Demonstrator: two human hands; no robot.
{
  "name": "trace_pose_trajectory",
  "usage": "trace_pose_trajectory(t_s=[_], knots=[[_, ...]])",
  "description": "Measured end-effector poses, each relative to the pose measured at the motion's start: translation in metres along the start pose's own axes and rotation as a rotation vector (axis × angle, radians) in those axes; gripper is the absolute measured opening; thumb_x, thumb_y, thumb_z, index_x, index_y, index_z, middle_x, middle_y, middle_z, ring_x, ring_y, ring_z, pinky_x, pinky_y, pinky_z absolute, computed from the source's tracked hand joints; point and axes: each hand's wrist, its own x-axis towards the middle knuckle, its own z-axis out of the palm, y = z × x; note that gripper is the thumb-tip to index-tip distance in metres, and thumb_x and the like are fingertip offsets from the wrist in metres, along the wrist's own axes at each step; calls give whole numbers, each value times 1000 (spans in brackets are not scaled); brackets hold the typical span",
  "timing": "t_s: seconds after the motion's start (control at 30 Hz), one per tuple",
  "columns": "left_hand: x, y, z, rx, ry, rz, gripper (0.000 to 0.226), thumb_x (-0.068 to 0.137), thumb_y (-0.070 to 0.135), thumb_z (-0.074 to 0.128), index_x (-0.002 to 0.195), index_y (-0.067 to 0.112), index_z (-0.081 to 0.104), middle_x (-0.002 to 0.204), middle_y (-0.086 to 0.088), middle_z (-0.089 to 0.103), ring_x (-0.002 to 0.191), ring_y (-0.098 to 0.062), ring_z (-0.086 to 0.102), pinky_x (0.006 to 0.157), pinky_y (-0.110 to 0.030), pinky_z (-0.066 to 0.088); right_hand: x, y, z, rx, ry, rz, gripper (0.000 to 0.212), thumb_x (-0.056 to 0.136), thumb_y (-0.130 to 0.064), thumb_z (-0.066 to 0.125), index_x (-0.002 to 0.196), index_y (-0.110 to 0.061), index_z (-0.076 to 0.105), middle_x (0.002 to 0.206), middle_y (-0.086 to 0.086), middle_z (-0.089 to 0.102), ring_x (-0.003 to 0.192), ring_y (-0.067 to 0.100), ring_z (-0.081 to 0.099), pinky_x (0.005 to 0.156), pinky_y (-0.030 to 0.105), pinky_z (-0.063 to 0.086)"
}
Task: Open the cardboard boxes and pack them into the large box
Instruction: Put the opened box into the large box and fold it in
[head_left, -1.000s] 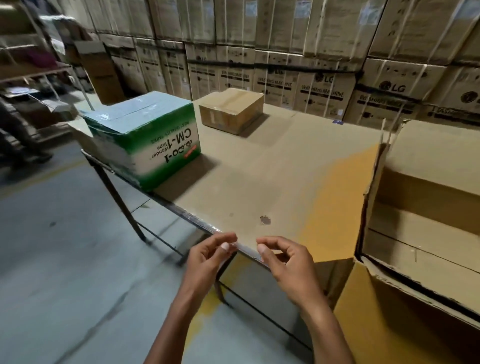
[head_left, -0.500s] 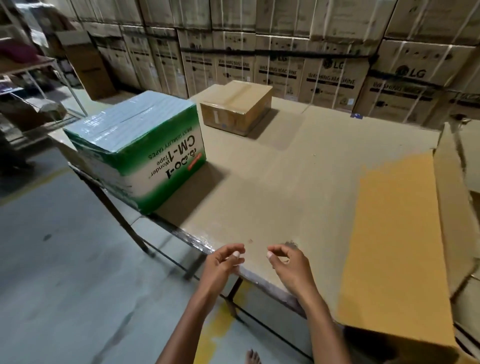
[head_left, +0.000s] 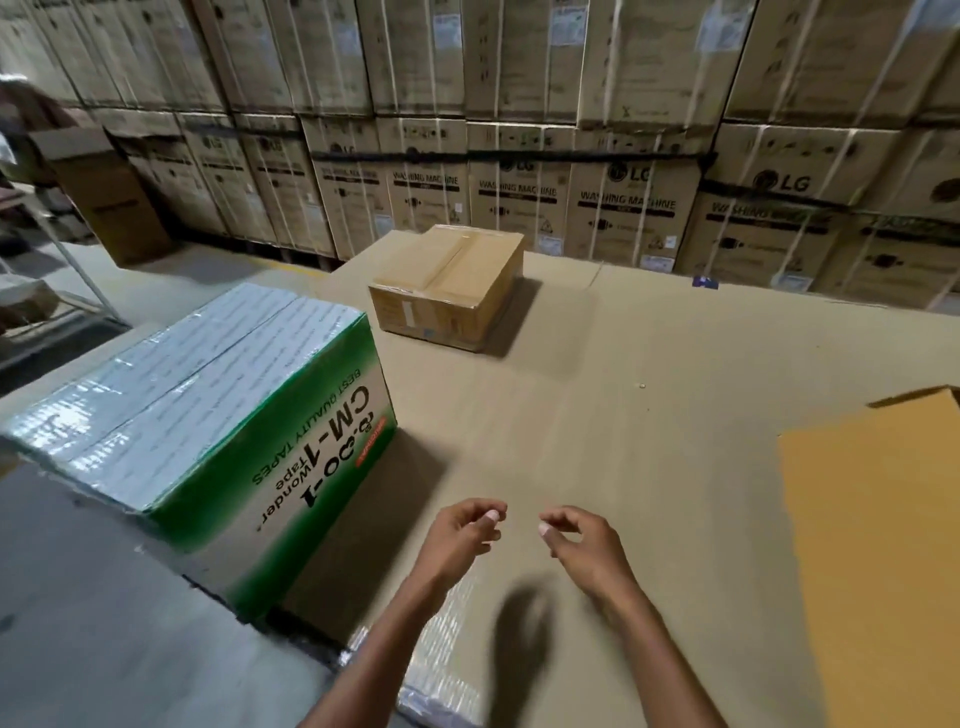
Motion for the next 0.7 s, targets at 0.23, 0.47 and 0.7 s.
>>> trace_pose_trajectory(t_s=[0.23,0.47,0.7], knots=[[144,53,-45,-44,-34,27,16,101,17,57,108,21,71,106,-2,68,87,-14,66,77,-26,52,136,-68,26,134,38,170,9,98,-26,64,103,-21,70,104,2,73,72,19,73,60,26,52],[204,36,-79,-372,133,46,34,103,21,54,137,23,56,126,-3,62,113,-26,65,93,-35,54,281,-130,69,171,35,198,16,100,-28,62,105,-14,64,103,8,66,67,22,70,60,27,57],[213,-24,-79,-449,54,-179,19,97,18,63,116,17,66,119,-11,71,86,-32,68,57,-20,53,406,-177,101,478,-85,342,50,97,-43,64,138,-18,48,133,7,47,95,33,71,79,38,58]])
